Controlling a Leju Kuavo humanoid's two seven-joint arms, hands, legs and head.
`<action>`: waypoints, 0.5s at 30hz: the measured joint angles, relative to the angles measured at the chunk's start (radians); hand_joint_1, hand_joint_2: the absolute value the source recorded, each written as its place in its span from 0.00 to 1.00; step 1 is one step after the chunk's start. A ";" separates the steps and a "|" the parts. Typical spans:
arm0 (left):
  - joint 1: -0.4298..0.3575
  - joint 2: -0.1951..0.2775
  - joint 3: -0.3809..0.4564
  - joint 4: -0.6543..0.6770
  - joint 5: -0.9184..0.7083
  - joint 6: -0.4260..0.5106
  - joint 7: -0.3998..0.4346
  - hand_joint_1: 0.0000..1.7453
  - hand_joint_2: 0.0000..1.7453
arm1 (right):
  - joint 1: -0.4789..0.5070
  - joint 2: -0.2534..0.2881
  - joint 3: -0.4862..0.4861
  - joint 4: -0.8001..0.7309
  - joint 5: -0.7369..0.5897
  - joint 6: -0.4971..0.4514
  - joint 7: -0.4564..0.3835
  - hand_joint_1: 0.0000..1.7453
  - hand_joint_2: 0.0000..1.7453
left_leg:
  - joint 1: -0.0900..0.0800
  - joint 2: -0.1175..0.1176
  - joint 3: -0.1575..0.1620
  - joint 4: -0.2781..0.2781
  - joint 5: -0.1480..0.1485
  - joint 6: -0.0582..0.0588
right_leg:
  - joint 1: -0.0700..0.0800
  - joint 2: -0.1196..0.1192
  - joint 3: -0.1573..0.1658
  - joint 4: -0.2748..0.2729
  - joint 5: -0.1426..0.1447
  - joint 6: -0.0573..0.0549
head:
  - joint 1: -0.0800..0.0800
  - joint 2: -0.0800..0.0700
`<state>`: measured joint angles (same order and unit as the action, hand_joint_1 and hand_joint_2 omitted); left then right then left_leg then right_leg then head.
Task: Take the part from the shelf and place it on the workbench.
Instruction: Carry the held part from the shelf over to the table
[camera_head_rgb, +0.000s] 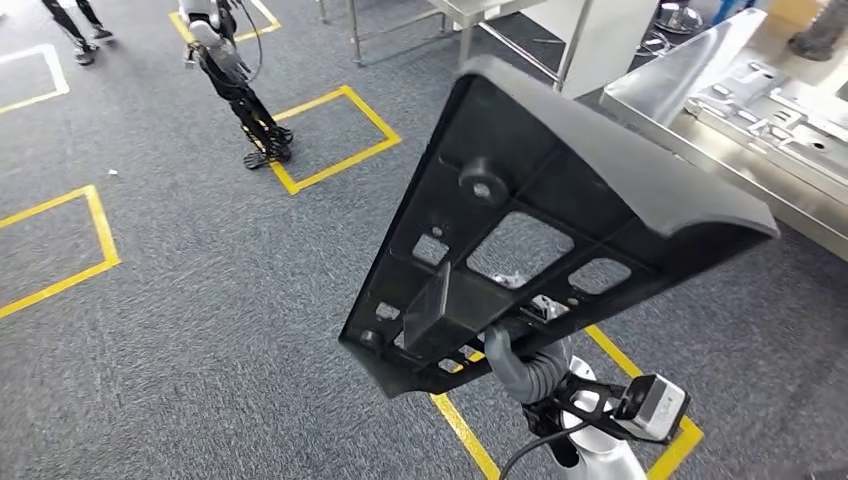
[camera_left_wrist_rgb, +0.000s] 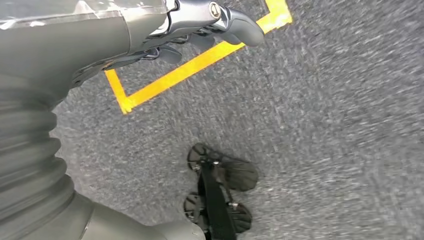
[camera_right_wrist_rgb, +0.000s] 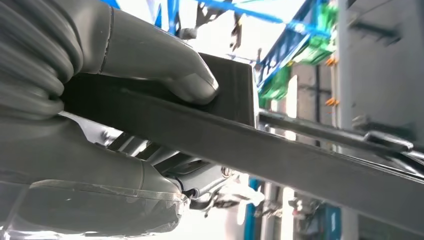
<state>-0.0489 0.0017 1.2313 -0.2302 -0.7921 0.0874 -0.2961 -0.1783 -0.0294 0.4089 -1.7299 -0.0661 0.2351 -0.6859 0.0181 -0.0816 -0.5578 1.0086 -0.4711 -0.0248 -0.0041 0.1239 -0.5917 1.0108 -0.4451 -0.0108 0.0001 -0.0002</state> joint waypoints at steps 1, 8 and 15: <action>-0.002 -0.004 0.001 0.000 -0.001 -0.001 0.005 0.00 1.00 | -0.003 -0.001 0.000 0.010 0.002 -0.006 0.000 1.00 1.00 | 0.000 0.009 0.001 -0.004 0.001 0.005 | -0.001 0.011 -0.004 -0.002 0.003 0.007 | 0.000 0.000; 0.001 -0.034 0.017 0.002 0.008 0.003 0.040 0.00 1.00 | -0.020 -0.007 0.001 0.068 0.011 -0.031 0.000 1.00 1.00 | -0.003 0.103 0.006 -0.020 0.007 0.037 | -0.004 -0.112 -0.141 0.267 -0.125 0.035 | 0.012 0.000; -0.005 -0.056 0.025 0.002 0.012 -0.010 0.035 0.00 1.00 | -0.014 -0.024 -0.014 0.077 -0.001 -0.071 0.017 1.00 1.00 | -0.014 0.178 0.023 -0.016 -0.012 0.016 | 0.009 -0.204 0.001 -0.005 -0.007 0.014 | 0.011 0.000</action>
<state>-0.0541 -0.0546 1.2564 -0.2281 -0.7800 0.0770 -0.2606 -0.1925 -0.0529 0.3945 -1.6528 -0.0671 0.1644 -0.6692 0.0041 0.0966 -0.5348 0.9922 -0.4826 -0.0089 0.0052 -0.0797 -0.5911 1.0054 -0.4517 0.0030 0.0107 -0.0004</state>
